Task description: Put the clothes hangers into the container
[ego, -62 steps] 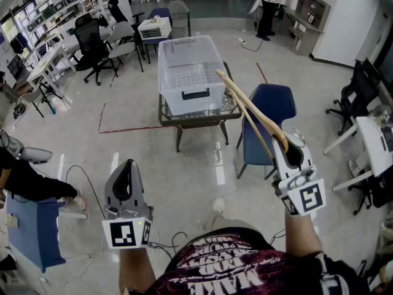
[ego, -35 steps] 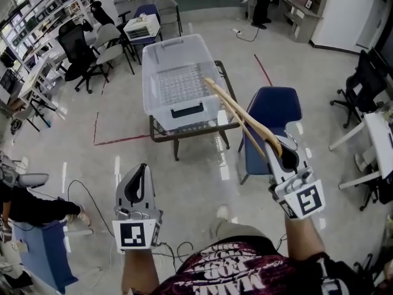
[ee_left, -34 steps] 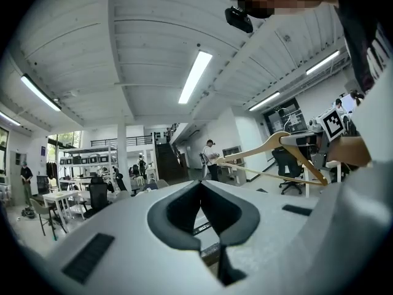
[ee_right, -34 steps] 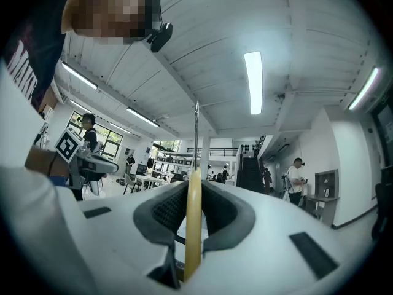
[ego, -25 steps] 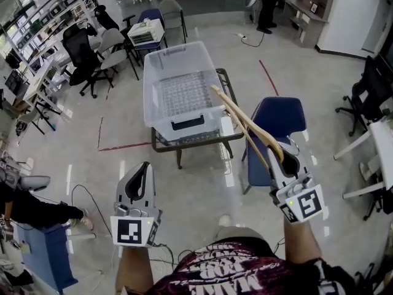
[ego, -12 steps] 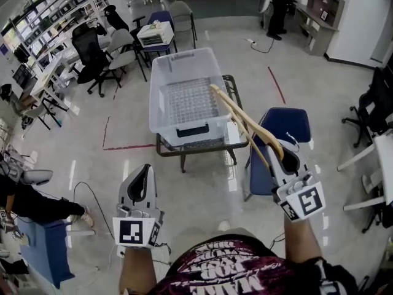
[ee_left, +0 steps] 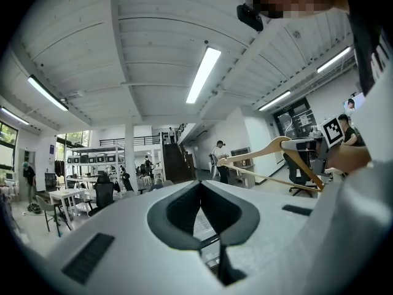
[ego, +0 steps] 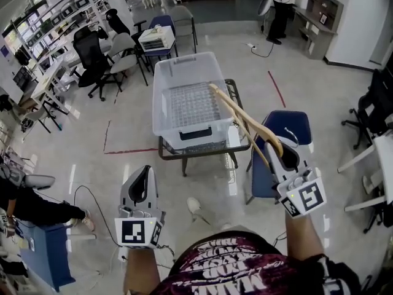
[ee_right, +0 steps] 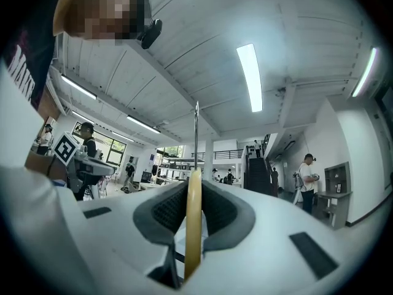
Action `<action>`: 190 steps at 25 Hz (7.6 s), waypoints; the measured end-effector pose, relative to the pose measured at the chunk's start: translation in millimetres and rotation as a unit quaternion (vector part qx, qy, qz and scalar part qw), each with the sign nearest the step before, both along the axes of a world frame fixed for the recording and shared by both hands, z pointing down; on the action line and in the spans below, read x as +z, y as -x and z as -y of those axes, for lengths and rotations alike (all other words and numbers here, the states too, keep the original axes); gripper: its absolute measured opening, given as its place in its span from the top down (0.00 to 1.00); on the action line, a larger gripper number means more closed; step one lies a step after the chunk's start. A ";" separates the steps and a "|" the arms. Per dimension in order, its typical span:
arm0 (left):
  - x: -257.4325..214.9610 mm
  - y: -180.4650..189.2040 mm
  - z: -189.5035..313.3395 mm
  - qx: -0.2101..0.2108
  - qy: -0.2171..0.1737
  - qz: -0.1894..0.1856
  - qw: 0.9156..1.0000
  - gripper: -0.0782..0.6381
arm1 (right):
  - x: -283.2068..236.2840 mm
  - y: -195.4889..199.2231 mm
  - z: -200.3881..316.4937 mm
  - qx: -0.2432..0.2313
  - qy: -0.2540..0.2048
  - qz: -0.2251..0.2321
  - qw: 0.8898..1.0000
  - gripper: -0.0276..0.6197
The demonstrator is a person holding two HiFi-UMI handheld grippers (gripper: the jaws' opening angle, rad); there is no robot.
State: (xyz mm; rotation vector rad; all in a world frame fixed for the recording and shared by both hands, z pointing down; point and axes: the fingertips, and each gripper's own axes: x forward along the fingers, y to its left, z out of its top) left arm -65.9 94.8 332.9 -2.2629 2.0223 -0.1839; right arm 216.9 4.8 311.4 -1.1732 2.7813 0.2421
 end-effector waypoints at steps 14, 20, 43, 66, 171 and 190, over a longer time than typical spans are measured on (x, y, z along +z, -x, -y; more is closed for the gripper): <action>12.3 25.9 58.8 0.026 0.010 -0.007 1.000 0.88 | -0.3 29.0 45.0 0.015 0.003 -0.008 1.000 0.86; 12.8 40.0 94.9 0.037 0.013 -0.009 0.999 0.88 | -1.0 46.8 77.7 0.015 0.010 -0.004 1.000 0.86; 27.3 107.4 199.5 0.076 0.031 -0.014 0.997 0.88 | 3.3 119.5 164.0 0.034 0.033 0.001 0.999 0.86; 41.3 160.2 248.2 0.113 0.037 -0.025 0.993 0.88 | -0.5 177.9 198.0 0.054 0.031 -0.009 0.998 0.86; 92.0 196.2 303.0 0.029 0.080 -0.085 0.993 0.88 | 133.0 196.6 305.0 0.011 0.123 -0.072 0.990 0.95; 81.0 190.1 237.1 0.063 0.039 -0.081 0.994 0.88 | 105.5 206.8 224.0 0.021 0.103 -0.095 0.990 0.95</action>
